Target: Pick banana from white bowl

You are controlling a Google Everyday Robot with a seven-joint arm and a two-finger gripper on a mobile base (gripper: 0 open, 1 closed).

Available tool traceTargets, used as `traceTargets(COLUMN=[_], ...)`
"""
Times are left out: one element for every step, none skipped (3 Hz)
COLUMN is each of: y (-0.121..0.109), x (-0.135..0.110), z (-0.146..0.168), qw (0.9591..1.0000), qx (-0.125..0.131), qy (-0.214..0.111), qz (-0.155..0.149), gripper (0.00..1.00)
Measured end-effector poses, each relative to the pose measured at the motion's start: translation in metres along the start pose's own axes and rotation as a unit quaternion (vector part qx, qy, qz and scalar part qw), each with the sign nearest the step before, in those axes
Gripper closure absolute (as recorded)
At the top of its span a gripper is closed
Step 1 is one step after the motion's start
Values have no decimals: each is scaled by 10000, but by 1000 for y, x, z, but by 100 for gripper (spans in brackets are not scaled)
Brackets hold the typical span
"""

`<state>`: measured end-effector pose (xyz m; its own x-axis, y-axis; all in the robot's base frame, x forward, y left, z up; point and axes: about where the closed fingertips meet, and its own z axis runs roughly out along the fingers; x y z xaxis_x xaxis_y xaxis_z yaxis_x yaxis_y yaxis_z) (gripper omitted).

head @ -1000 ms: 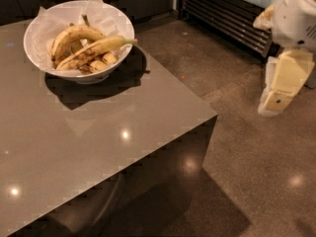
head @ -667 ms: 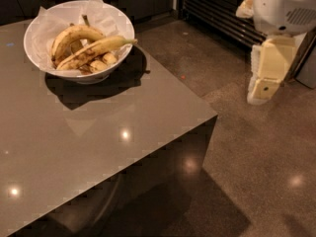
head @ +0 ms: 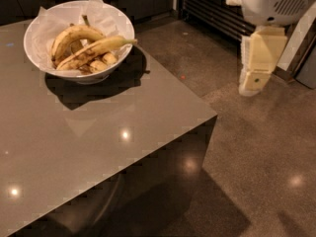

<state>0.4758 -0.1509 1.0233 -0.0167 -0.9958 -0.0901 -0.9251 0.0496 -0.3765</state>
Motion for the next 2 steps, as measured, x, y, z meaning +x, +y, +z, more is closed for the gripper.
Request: traceTargets(y=[-24, -58], x=[-5, -15], z=[-5, -8], qw=[9996, 9984], qx=[238, 356], qy=[-51, -118], qz=[-129, -415], gripper=[0, 0])
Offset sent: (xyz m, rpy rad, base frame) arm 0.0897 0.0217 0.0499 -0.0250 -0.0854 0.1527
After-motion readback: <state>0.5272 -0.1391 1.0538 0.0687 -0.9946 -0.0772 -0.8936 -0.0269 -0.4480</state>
